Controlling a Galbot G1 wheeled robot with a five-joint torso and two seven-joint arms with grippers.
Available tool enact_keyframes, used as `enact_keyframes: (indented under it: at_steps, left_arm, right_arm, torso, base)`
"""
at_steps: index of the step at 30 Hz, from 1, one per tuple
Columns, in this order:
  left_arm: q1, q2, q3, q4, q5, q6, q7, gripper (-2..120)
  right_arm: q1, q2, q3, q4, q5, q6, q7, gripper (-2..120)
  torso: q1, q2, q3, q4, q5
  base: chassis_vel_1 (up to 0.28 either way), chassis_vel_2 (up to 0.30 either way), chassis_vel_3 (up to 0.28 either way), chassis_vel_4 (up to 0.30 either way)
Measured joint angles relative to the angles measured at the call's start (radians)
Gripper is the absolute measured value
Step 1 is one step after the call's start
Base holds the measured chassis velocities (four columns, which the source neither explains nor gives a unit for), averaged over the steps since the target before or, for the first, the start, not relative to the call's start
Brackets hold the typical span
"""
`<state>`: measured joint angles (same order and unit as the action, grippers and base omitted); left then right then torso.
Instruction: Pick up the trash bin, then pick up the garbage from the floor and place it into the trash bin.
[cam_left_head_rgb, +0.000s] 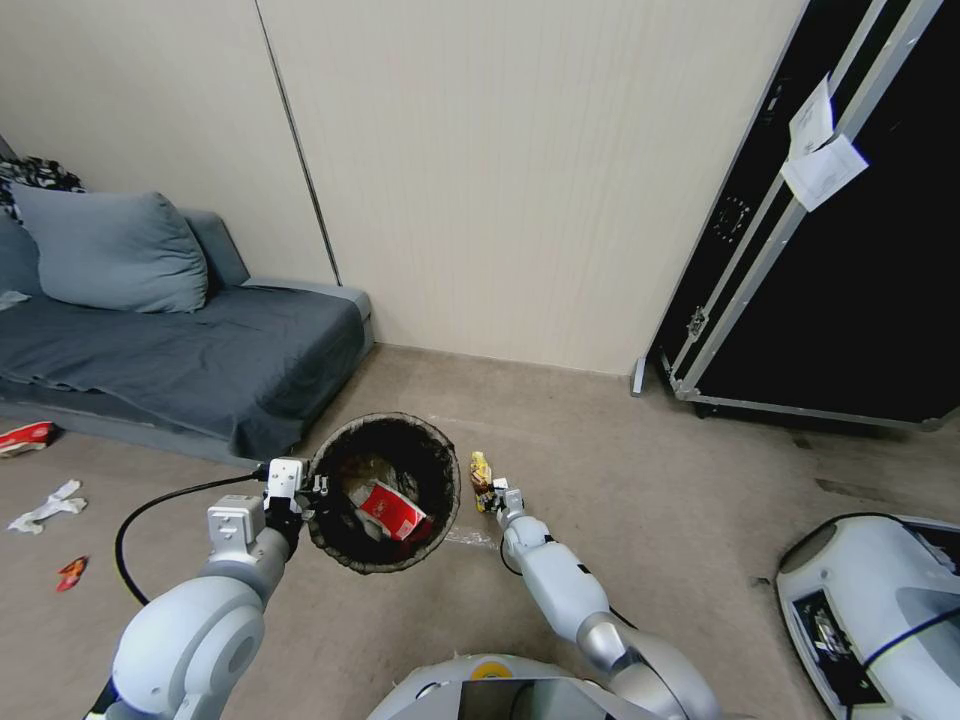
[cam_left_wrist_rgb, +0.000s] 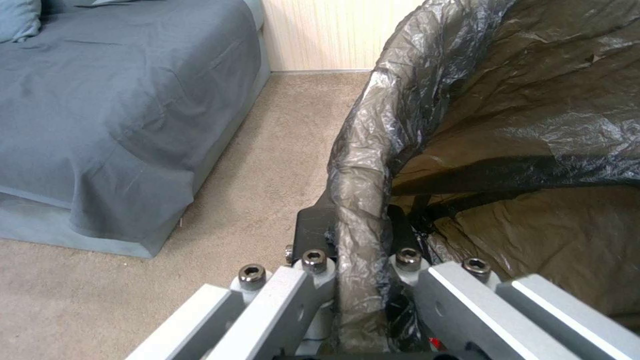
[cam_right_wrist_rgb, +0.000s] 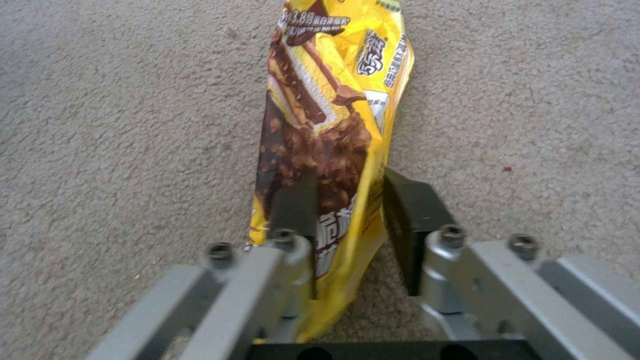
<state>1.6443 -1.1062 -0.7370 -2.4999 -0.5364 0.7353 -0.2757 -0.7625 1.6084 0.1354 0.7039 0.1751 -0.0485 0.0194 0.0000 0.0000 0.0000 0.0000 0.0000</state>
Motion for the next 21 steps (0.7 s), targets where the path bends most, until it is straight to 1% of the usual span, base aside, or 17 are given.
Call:
enact_keyframes:
  at_steps: [1,2,3,4,9,11,12,13,15,16,17,19,20,21]
  left_arm:
    - [0.000,0.000,0.000,0.000,0.000,0.000,0.000,1]
    - [0.001,0.000,-0.001,0.000,0.000,0.000,0.000,1]
    - [0.001,0.000,-0.002,0.000,0.000,0.000,0.000,1]
    - [0.001,0.000,-0.002,0.000,0.000,0.000,-0.001,1]
    - [0.005,-0.002,-0.005,0.000,0.000,0.000,-0.002,1]
    - [0.007,-0.002,-0.008,0.000,0.000,0.000,-0.002,1]
    - [0.009,-0.001,-0.010,0.000,0.000,0.000,-0.002,1]
    - [0.009,-0.001,-0.010,0.000,0.000,0.000,-0.002,1]
    - [0.012,0.001,-0.013,0.000,-0.001,0.000,-0.003,1]
    - [0.012,0.001,-0.013,0.000,-0.002,0.000,-0.003,1]
    - [0.012,0.001,-0.013,0.000,-0.002,0.000,-0.003,1]
    - [0.011,0.002,-0.013,0.000,-0.008,0.000,-0.002,1]
    - [0.011,0.004,-0.012,0.000,-0.009,0.000,-0.002,1]
    - [0.011,0.004,-0.012,0.000,-0.009,0.000,-0.002,1]
  right_arm:
    - [0.000,0.000,0.000,0.000,0.000,0.000,0.000,13]
    - [-0.002,0.000,-0.001,0.001,0.000,0.000,-0.001,10]
    - [-0.003,0.000,-0.002,0.001,0.000,0.000,-0.001,3]
    - [-0.005,0.000,-0.007,0.001,0.000,0.002,-0.001,0]
    - [-0.022,0.000,-0.011,0.041,-0.001,0.010,0.005,0]
    - [-0.046,-0.002,-0.003,0.116,-0.002,0.009,0.016,0]
    - [-0.066,-0.020,-0.001,0.182,0.000,0.000,0.024,0]
    - [-0.066,-0.020,-0.001,0.182,0.000,0.000,0.024,0]
    - [-0.098,-0.078,-0.001,0.295,0.018,-0.024,0.034,0]
    - [-0.117,-0.125,-0.003,0.384,0.033,-0.042,0.039,0]
    - [-0.117,-0.125,-0.003,0.384,0.033,-0.042,0.039,0]
    - [-0.136,-0.191,-0.009,0.515,0.058,-0.070,0.039,0]
    - [-0.146,-0.237,-0.010,0.611,0.078,-0.090,0.037,0]
    - [-0.146,-0.237,-0.010,0.611,0.078,-0.090,0.037,0]
  torso:
    - [0.000,0.000,0.000,0.0000,0.0000]
    - [0.000,0.000,0.000,0.0000,0.0000]
    - [0.000,0.000,0.000,0.0000,0.0000]
    - [0.000,0.000,0.000,0.0000,0.0000]
    - [0.000,0.000,0.000,0.0000,0.0000]
    - [0.000,0.000,0.000,0.0000,0.0001]
    - [0.000,0.000,0.000,0.0008,0.0010]
    - [0.000,0.000,0.000,0.0008,0.0010]
    - [0.000,0.000,0.000,0.0003,-0.0001]
    - [0.000,0.000,0.000,-0.0004,-0.0002]
    - [0.000,0.000,0.000,-0.0004,-0.0002]
    - [0.000,0.000,0.000,-0.0008,0.0001]
    - [0.000,0.000,0.000,-0.0004,0.0001]
    - [0.000,0.000,0.000,-0.0004,0.0001]
  base:
    - [0.000,0.000,0.000,0.000]
    - [0.000,0.000,0.000,0.000]
    - [0.000,0.000,0.000,0.000]
    - [0.000,0.000,0.000,0.000]
    - [0.000,0.000,0.000,0.000]
    - [0.000,0.000,0.000,0.000]
    - [0.000,0.000,0.000,0.000]
    - [0.000,0.000,0.000,0.000]
    - [0.000,0.000,0.000,0.000]
    - [0.000,0.000,0.000,0.000]
    - [0.000,0.000,0.000,0.000]
    - [0.000,0.000,0.000,0.000]
    - [0.000,0.000,0.000,0.000]
    - [0.000,0.000,0.000,0.000]
